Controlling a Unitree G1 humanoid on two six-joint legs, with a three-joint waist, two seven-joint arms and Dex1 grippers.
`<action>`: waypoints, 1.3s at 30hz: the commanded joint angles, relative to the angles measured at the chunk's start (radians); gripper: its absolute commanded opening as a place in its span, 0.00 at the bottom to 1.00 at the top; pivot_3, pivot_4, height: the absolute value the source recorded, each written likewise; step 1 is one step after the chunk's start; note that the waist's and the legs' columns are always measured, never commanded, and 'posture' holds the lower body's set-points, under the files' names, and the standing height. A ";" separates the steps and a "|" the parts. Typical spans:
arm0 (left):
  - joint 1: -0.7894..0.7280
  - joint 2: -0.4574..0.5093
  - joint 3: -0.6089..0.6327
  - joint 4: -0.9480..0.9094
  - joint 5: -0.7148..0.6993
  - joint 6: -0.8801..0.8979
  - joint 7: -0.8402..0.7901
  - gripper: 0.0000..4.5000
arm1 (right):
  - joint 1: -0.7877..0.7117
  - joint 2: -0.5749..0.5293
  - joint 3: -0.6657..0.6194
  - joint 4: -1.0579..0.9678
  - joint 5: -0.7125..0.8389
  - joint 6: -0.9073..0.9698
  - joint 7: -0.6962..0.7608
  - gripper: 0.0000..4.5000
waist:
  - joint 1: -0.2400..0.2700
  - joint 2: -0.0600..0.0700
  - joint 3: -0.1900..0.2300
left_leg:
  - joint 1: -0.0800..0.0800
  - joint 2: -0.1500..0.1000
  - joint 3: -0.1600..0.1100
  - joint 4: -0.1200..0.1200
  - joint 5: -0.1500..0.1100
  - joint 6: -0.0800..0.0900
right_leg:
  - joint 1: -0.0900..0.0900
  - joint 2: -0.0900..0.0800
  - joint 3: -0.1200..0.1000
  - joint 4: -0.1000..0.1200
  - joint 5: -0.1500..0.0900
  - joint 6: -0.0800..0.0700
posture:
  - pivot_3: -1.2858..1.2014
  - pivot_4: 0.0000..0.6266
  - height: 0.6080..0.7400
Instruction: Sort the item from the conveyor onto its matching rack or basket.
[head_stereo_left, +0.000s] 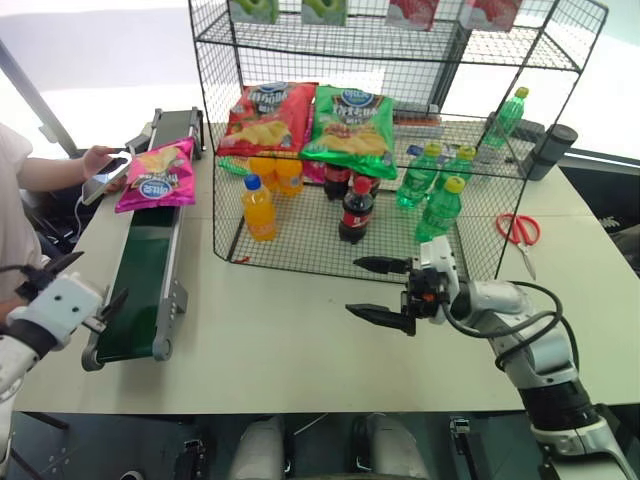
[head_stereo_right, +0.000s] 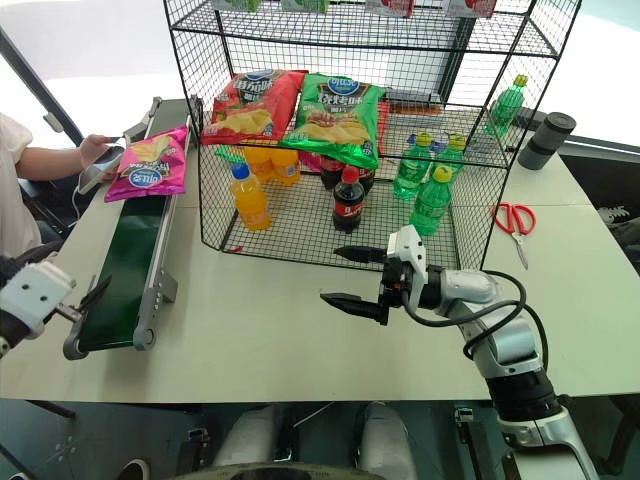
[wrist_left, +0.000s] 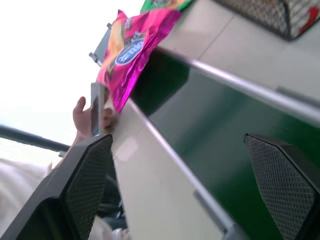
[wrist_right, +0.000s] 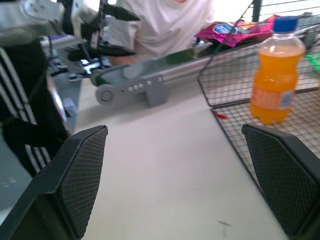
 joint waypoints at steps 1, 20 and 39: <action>0.028 0.006 0.053 -0.029 0.056 -0.038 0.063 1.00 | -0.040 0.024 0.000 0.010 -0.010 -0.059 0.024 1.00 | 0.000 -0.001 0.000 | 0.000 0.000 0.000 0.000 0.000 0.000 | 0.000 0.000 0.000 0.000 0.000 0.000 | 0.52 0.24 1.00; -0.040 0.017 -0.074 -0.010 0.197 -0.027 0.128 1.00 | -0.032 0.057 0.007 0.038 -0.096 -0.182 0.001 1.00 | -0.001 -0.002 -0.001 | 0.000 0.000 0.001 0.000 0.000 0.000 | 0.001 -0.002 0.000 0.001 0.000 0.000 | 0.52 0.24 1.00; -0.115 0.028 -0.162 0.051 0.179 -0.033 0.108 0.68 | -0.001 0.035 0.006 -0.008 -0.139 -0.192 -0.057 1.00 | -0.003 -0.002 -0.001 | 0.000 0.000 0.002 -0.001 0.000 0.000 | 0.001 -0.002 0.000 0.002 0.000 0.000 | 0.52 0.24 1.00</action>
